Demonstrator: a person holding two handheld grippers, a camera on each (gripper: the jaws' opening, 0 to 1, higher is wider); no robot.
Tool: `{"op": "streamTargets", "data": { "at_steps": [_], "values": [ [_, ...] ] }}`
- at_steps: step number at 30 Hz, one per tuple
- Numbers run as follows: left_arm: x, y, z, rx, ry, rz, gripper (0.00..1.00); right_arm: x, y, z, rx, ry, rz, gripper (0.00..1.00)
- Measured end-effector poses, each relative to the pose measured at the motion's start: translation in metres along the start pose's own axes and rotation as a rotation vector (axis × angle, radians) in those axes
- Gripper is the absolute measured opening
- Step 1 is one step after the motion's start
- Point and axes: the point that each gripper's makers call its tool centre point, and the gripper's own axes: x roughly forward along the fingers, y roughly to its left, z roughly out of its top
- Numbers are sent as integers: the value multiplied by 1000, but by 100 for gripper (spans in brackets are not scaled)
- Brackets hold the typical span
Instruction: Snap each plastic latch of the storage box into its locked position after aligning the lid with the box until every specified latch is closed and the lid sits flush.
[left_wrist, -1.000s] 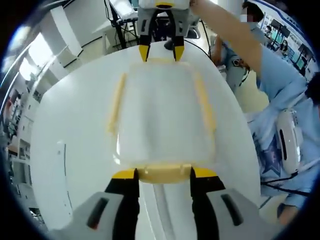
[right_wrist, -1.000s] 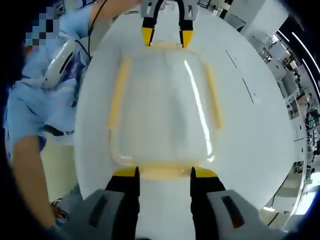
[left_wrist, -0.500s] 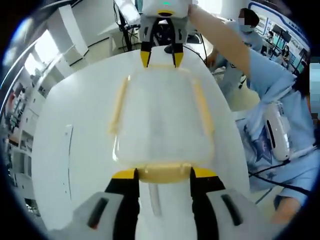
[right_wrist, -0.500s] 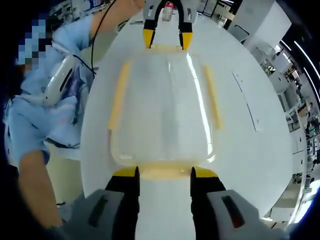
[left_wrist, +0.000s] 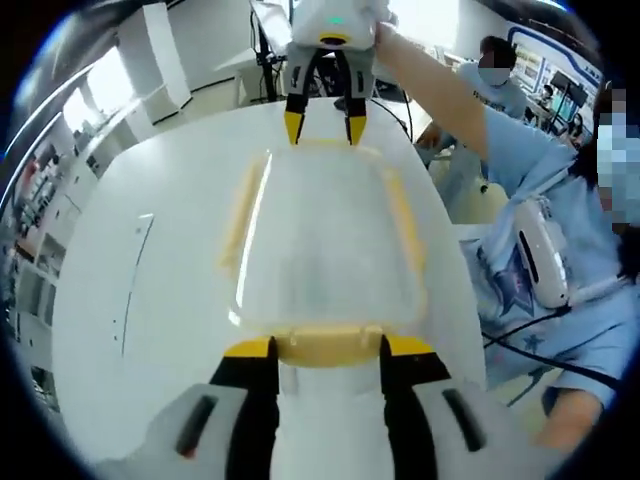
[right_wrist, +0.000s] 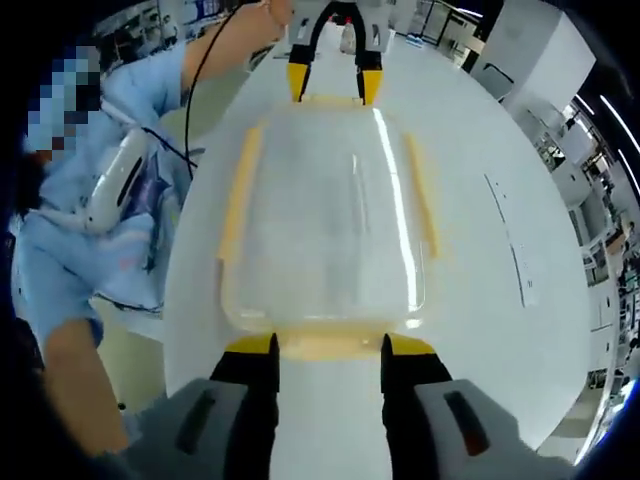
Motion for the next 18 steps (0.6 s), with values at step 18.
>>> {"op": "streamTargets", "data": {
  "at_steps": [18],
  "values": [
    [-14,-5,-40,-37,-43,7,39,17,1,37,-28,-8,26,39]
  ]
}}
